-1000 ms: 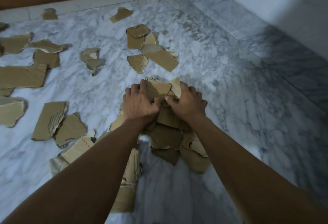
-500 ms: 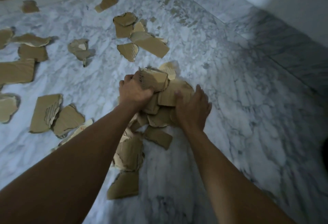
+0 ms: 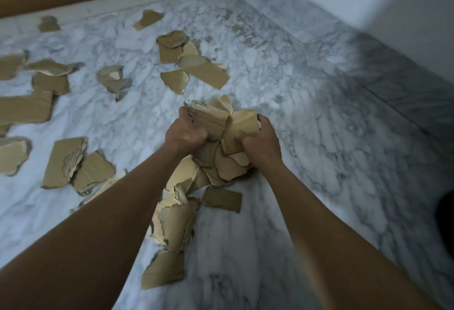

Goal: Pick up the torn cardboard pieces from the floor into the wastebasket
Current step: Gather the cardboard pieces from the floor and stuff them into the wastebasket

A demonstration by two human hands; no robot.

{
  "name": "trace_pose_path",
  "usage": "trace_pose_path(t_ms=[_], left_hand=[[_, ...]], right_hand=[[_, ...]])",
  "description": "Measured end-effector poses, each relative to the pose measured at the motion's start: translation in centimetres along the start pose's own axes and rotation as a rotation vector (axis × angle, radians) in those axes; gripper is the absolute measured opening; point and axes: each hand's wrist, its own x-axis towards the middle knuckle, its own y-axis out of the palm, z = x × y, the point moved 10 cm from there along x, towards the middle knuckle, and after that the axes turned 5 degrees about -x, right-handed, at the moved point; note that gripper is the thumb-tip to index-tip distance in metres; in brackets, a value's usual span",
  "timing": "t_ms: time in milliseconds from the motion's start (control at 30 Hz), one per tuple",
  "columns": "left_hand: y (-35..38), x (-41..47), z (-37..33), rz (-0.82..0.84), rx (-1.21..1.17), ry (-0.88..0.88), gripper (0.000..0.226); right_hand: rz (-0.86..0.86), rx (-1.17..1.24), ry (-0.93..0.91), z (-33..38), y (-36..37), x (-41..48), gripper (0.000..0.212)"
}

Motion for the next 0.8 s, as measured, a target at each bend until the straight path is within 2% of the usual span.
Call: trace_pose_path(t_ms=[100,200,400,500,600,700,800], left_hand=[[0.2,-1.0,-0.7,0.069,-0.252,0.051,0.056],[-0.1,-2.2,-1.6,0.087,-0.341,0.104,0.041],[0.7,-4.0,-4.1,0.172,-0.462,0.094,0.039],[1.7,-5.1,-7.0,0.245,-0.475,0.12,0.032],[2.9,-6.4,-10.5,0.314,-0.521,0.134,0.029],[4.4,-8.3,-15.1,0.384,-0.551,0.155,0.034],[5.5,-10.1,-20.4,0.412,-0.604,0.197,0.055]], right_hand=[[0.012,0.098,-0.004,-0.4,0.1,-0.6,0.058],[0.02,0.178,0.0,-0.6,-0.4,-0.9,0.051],[0.009,0.299,0.034,-0.8,-4.1,-2.6,0.032],[-0.016,0.372,0.045,-0.8,-7.1,-3.8,0.033],[-0.068,0.401,0.033,-0.3,-11.1,-5.5,0.05],[-0.144,0.418,0.006,0.8,-16.5,-7.4,0.059],[-0.214,0.416,-0.045,2.5,-22.6,-8.8,0.047]])
